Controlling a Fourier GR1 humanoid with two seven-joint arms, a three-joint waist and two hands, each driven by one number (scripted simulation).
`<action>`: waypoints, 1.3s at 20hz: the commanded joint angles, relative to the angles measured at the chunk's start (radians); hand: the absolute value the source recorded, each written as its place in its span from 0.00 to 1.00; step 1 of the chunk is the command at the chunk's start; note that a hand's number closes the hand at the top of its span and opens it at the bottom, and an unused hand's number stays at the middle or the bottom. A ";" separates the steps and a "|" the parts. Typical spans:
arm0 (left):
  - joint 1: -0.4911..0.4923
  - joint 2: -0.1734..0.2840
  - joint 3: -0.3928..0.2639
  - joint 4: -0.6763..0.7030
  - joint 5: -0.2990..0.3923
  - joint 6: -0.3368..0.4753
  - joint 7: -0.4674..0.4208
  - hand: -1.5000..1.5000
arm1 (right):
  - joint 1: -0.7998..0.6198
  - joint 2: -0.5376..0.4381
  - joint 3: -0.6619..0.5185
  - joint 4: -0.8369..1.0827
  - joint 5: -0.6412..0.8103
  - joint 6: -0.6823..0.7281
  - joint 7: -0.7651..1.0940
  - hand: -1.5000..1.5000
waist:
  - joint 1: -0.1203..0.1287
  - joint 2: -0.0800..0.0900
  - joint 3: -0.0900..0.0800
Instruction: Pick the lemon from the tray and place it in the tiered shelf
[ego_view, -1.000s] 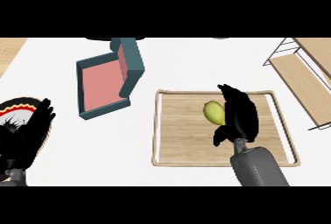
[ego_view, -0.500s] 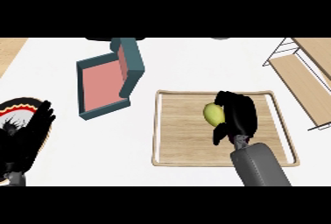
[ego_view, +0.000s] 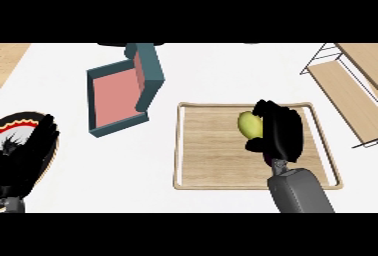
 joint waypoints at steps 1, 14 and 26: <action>-0.014 -0.014 -0.011 0.008 -0.005 0.002 0.002 0.50 | -0.085 0.016 -0.158 0.059 0.022 0.072 0.208 1.00 | 0.001 0.012 0.004; -0.013 0.021 0.020 0.027 0.017 -0.049 0.002 0.50 | -0.600 0.039 -0.420 0.124 0.073 0.264 0.773 1.00 | 0.015 0.007 0.004; -0.005 -0.025 0.017 0.076 -0.031 -0.014 -0.079 0.50 | -0.812 0.033 -0.433 -0.040 0.222 0.336 0.835 1.00 | 0.006 0.005 0.004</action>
